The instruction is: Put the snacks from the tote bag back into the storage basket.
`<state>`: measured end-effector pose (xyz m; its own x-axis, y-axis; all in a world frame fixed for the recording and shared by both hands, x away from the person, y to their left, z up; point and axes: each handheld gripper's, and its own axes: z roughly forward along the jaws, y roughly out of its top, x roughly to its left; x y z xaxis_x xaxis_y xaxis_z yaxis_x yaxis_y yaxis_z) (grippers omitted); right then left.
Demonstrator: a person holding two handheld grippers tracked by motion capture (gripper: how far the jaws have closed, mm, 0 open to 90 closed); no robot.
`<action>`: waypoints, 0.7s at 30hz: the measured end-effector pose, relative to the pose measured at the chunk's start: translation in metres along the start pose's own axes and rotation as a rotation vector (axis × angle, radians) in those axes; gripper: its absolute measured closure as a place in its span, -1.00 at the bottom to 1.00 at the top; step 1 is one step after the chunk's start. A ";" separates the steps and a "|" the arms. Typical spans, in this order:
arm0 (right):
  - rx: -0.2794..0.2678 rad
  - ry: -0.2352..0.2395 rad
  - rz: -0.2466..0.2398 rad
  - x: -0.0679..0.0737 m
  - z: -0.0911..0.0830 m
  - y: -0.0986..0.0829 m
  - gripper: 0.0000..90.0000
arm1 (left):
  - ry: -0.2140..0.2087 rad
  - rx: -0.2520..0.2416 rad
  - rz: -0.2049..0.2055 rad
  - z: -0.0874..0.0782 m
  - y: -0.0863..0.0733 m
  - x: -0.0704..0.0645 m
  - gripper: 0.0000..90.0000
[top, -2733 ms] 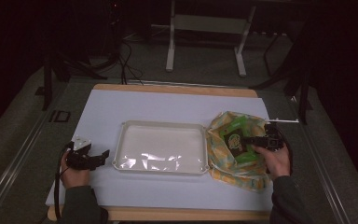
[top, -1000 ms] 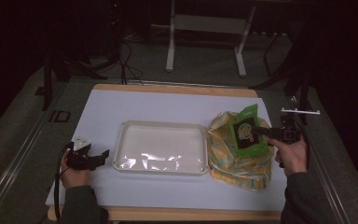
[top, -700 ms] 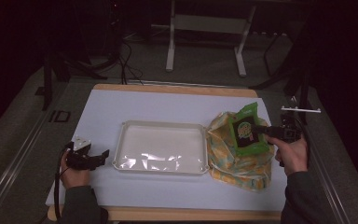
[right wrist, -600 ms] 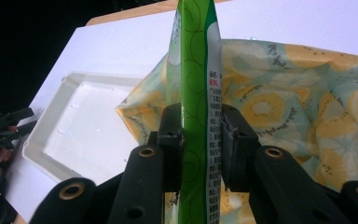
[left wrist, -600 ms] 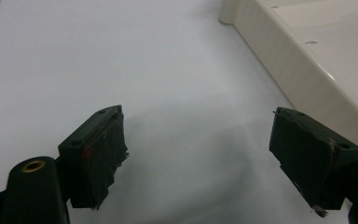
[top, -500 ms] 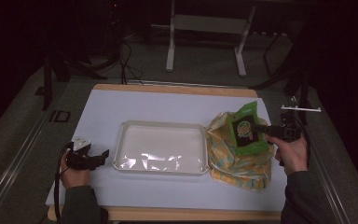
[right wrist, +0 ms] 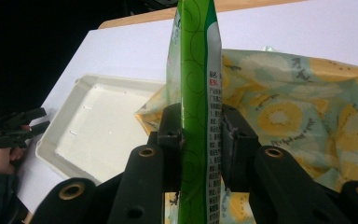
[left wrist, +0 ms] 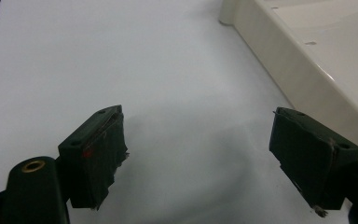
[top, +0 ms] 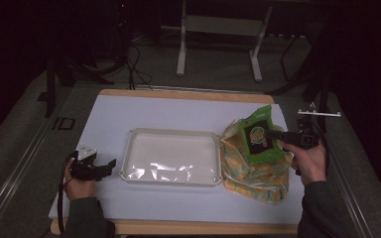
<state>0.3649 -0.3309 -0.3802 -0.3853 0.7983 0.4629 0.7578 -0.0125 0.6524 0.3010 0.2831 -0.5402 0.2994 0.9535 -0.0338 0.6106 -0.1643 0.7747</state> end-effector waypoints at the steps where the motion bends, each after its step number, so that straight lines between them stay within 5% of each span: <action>1: -0.001 0.000 -0.004 0.001 0.000 0.000 0.61 | 0.000 0.000 0.000 0.000 0.000 0.000 -0.58; 21: -0.002 0.027 -0.024 0.016 0.005 0.004 0.61 | -0.001 -0.002 -0.002 0.000 0.000 0.000 -0.58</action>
<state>0.3642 -0.3147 -0.3732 -0.4178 0.7819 0.4628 0.7472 0.0058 0.6646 0.3010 0.2830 -0.5403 0.2988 0.9536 -0.0360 0.6098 -0.1618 0.7759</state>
